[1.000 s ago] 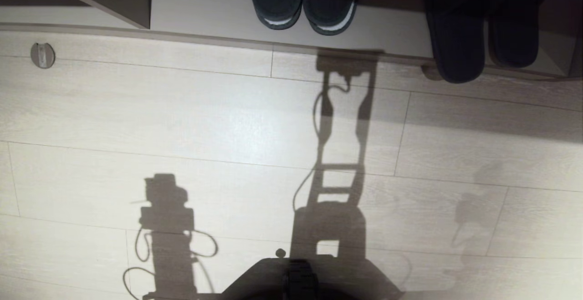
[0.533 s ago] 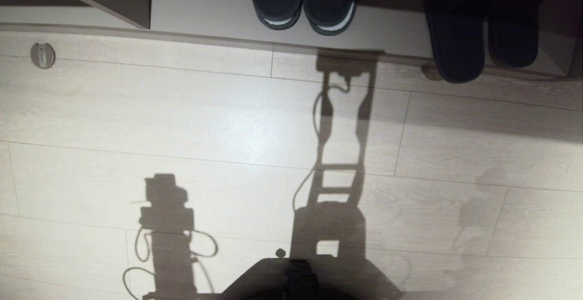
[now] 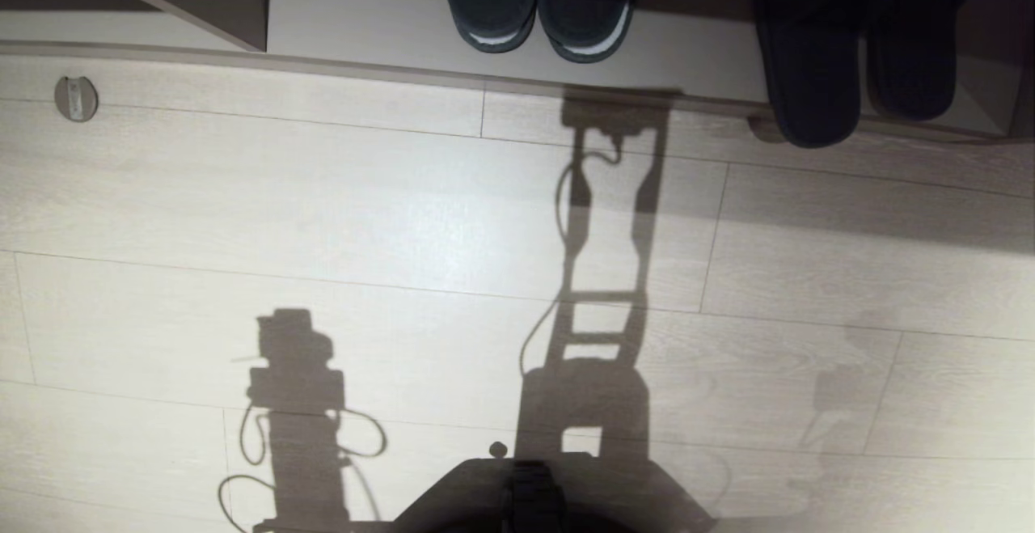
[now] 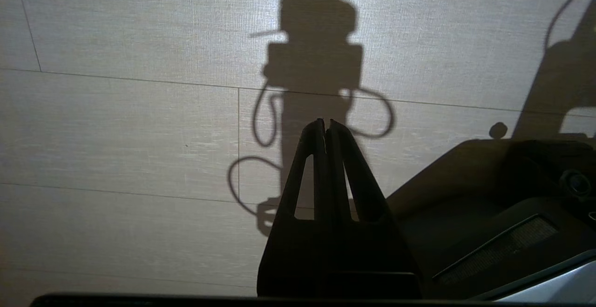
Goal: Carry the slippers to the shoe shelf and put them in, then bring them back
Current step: Pick up the slippers in the shoe cabinet
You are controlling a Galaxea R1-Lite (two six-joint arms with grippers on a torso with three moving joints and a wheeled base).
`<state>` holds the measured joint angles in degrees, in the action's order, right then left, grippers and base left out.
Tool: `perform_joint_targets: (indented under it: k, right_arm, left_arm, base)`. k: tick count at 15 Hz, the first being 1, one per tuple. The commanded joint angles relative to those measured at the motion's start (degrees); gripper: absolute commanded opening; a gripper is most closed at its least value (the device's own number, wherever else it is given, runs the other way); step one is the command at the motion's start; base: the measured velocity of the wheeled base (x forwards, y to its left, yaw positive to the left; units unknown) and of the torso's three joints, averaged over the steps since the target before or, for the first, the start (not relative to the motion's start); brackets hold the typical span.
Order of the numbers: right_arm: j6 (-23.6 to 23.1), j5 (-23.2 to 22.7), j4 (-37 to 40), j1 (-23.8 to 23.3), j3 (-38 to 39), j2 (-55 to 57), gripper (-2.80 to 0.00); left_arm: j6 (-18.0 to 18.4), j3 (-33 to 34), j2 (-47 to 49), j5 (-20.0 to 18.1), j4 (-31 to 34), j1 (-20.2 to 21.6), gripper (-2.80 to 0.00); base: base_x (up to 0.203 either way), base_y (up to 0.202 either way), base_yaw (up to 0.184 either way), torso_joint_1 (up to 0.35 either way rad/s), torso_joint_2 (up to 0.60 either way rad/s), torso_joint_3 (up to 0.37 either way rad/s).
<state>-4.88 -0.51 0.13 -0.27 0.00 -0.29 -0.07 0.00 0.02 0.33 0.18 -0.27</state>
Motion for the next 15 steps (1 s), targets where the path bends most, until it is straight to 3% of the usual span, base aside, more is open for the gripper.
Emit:
perform_joint_targets:
  k: [1, 10, 13, 15]
  right_arm:
    - [0.04, -0.27, -0.04, 0.0, 0.0, 0.29, -2.8]
    - [0.75, -0.34, -0.22, 0.0, -0.43, 0.29, -2.8]
    - [0.97, -0.97, 1.91, 0.02, -9.17, 4.28, -2.8]
    - [1.18, -1.23, 0.93, 0.7, -15.91, 15.22, -2.8]
  left_arm:
    - [-0.01, 0.09, -0.02, 0.11, -0.01, 0.0, -2.8]
    - [-0.1, 0.09, 0.06, 0.11, -0.01, 0.0, -2.8]
    - [-0.1, 0.09, -0.02, 0.11, -0.01, 0.0, -2.8]
    - [-0.01, 0.09, 0.06, 0.11, -0.01, 0.0, -2.8]
  base:
    - [0.0, 0.0, 0.0, 0.0, 0.0, 0.0]
    - [0.0, 0.0, 0.0, 0.0, 0.0, 0.0]
    - [0.0, 0.0, 0.0, 0.0, 0.0, 0.0]
    - [0.0, 0.0, 0.0, 0.0, 0.0, 0.0]
